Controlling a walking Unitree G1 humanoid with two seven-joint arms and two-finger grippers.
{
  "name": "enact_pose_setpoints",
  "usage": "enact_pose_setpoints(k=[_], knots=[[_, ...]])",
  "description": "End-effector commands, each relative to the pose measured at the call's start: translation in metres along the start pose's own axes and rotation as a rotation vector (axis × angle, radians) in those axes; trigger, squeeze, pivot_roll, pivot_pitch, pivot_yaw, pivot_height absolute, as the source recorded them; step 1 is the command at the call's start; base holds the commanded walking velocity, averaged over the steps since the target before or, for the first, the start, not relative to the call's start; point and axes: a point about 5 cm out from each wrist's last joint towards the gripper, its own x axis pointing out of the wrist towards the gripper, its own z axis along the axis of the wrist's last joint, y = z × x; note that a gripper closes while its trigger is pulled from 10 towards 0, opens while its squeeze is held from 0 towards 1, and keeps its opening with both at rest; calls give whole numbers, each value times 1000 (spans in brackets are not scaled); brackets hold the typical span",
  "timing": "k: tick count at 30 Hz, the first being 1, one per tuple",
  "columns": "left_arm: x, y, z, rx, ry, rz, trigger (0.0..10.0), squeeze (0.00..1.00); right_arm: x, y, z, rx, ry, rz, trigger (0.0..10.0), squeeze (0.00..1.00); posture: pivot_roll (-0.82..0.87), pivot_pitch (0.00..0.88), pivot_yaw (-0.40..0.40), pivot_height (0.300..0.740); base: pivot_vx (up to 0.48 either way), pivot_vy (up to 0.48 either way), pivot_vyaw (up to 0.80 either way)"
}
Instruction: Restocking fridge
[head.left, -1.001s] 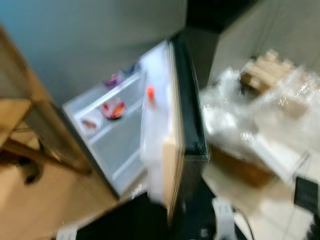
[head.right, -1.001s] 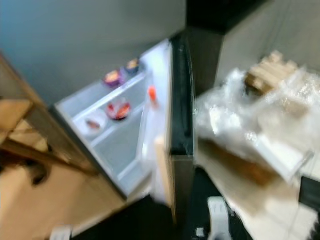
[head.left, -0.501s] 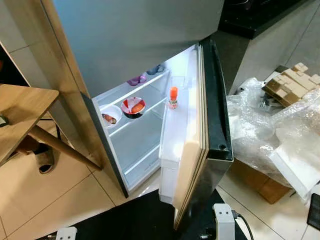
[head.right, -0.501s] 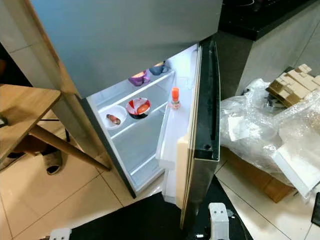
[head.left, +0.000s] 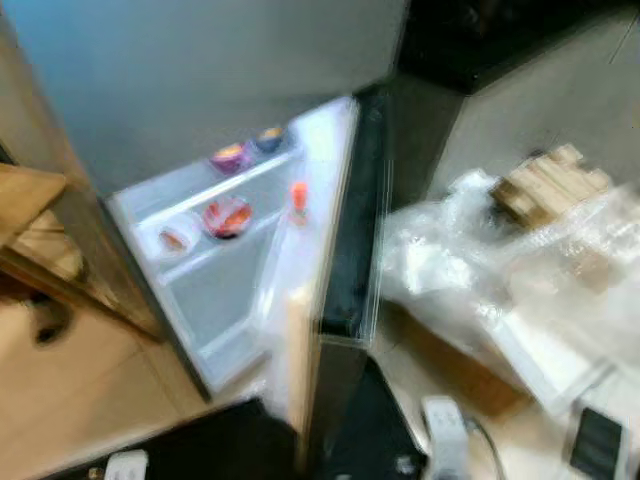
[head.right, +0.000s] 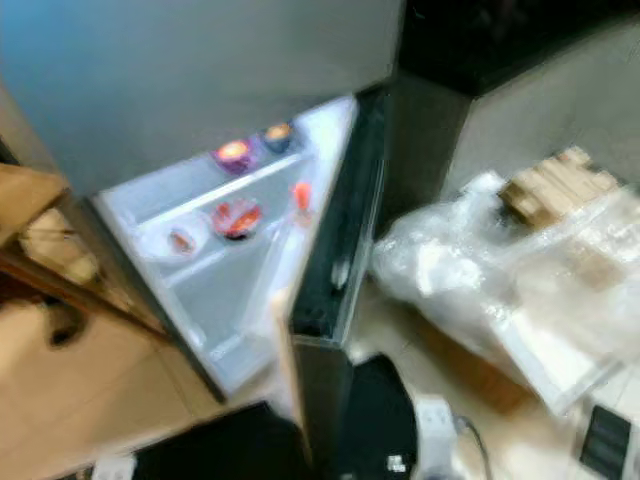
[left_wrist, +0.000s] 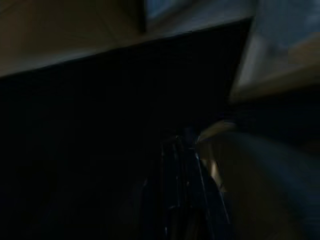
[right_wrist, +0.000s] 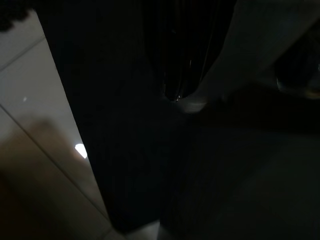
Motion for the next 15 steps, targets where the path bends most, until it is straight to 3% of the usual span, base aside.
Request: enact_pose_setpoints(k=[1, 10, 15], knots=[[-5, 3, -8, -24, 22, 23, 10000, 0, -2, -3, -5, 0, 24, -8, 10000, 0, -120, 117, 14, 725, 0, 0, 0], [-4, 3, -8, -28, 17, 26, 10000, 0, -1, -2, -2, -11, 18, 3, 10000, 0, -116, 121, 11, 725, 0, 0, 0], [-4, 2, -4, -16, -10, 10, 10000, 0, 4, 3, 17, -20, -59, 52, 10000, 0, -113, 126, 9, 725, 0, 0, 0]])
